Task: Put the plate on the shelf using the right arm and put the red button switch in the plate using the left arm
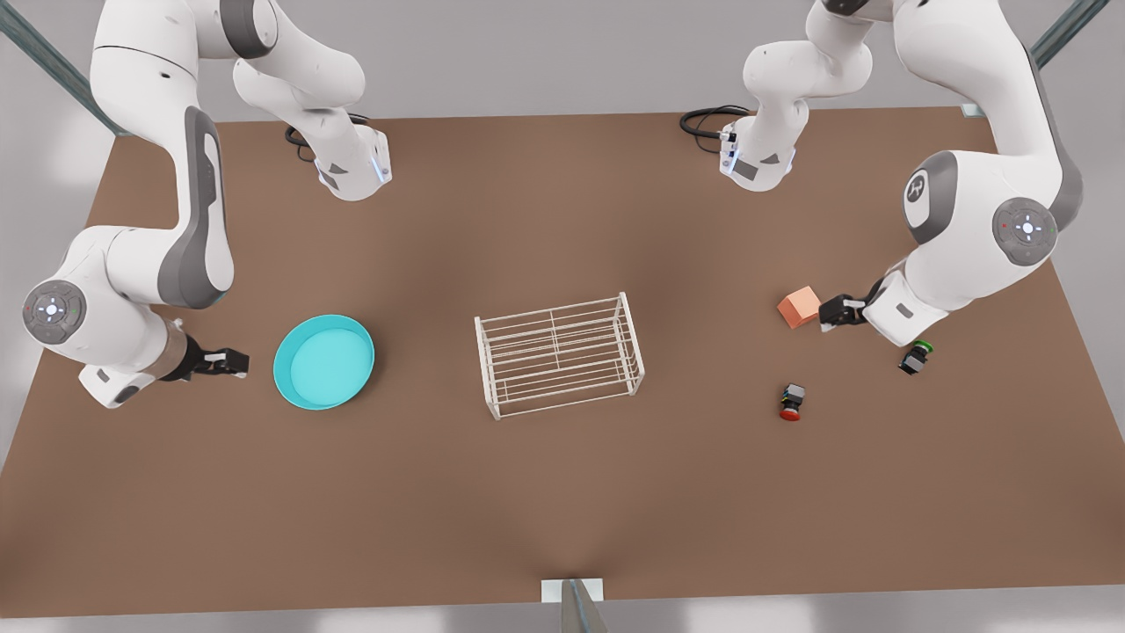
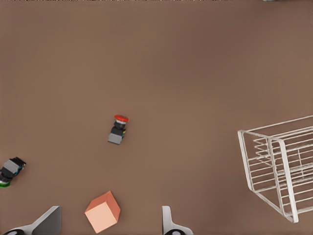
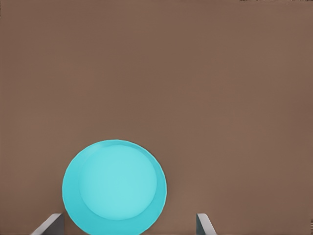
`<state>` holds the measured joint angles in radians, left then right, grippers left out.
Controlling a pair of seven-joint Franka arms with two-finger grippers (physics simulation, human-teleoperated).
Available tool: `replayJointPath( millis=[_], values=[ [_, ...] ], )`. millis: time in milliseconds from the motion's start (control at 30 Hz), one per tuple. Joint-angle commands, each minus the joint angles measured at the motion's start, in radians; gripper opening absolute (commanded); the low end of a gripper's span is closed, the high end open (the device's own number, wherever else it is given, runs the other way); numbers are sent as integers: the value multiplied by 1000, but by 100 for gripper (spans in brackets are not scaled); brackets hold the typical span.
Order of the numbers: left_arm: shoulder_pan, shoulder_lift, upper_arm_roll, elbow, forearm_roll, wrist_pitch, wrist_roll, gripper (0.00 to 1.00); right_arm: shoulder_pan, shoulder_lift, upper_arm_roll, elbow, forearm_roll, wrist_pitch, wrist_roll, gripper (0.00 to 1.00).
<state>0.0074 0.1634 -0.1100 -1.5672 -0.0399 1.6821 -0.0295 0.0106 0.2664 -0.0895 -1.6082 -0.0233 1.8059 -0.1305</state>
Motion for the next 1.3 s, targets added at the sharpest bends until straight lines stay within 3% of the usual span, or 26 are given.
replayJointPath(
  millis=[0,167,333,733,1267],
  values=[
    [-3,-1,0,1,2,19,31,100,2,-1,2,1,2,3,-129,100],
    [-14,5,-5,-17,60,16,26,100,-3,56,1,-32,6,18,-212,100],
    [-12,7,-5,-20,60,16,25,100,-77,47,-3,-193,10,213,-351,100],
    [-9,7,-5,-34,61,16,0,100,-119,132,-3,-314,125,403,-431,100],
    [-10,7,-5,-45,64,16,-6,100,-142,258,16,-332,151,451,-471,100]
  ],
)
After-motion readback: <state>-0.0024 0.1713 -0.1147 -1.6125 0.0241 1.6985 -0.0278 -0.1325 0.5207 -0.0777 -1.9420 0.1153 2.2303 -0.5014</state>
